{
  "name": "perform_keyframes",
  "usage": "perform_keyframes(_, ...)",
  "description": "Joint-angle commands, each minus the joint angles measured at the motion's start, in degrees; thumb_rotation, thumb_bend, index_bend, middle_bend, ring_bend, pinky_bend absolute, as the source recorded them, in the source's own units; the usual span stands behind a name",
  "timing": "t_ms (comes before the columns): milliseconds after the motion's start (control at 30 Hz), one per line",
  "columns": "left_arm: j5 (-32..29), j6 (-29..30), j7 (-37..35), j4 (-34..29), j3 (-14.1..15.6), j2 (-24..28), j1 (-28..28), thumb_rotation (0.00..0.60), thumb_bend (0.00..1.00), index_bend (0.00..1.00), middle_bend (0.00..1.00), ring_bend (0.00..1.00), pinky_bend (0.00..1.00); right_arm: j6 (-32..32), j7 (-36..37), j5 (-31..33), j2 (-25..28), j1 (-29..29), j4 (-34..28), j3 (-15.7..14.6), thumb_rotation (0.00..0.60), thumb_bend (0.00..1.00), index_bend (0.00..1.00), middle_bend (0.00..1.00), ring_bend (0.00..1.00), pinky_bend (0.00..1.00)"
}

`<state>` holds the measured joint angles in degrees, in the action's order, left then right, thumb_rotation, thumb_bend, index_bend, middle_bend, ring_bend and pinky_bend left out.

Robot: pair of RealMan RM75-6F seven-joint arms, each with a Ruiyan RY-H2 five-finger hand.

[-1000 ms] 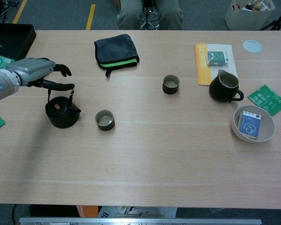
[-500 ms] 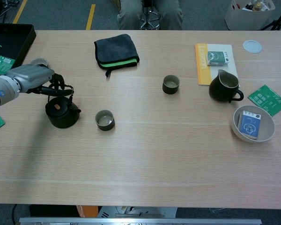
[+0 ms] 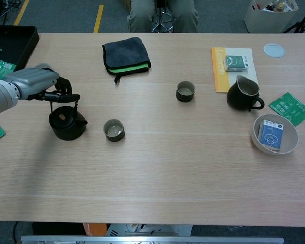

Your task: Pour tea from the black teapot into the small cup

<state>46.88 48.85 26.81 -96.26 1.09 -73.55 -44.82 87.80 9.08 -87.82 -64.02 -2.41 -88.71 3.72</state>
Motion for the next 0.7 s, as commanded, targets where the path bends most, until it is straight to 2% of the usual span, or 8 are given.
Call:
perform_keyframes(33,0.80,0.64,-0.07,-1.32,0.15,0.83,0.27,0.035,0.16,0.35,0.39,0.26,0.04,0.06,0.03,-0.02,0.01,0.00,0.00,0.02,0.600,0.05,0.24,0.19,0.00,0.00)
perform_keyframes(700,2.29,3.10,3.65,-7.20,1.98,1.74,0.38,0.030,0.16,0.40,0.46,0.31,0.04,-0.19,0.68,0.37,-0.18,0.00,0.83,0.05,0.600,0.05,0.24,0.19,0.00,0.00)
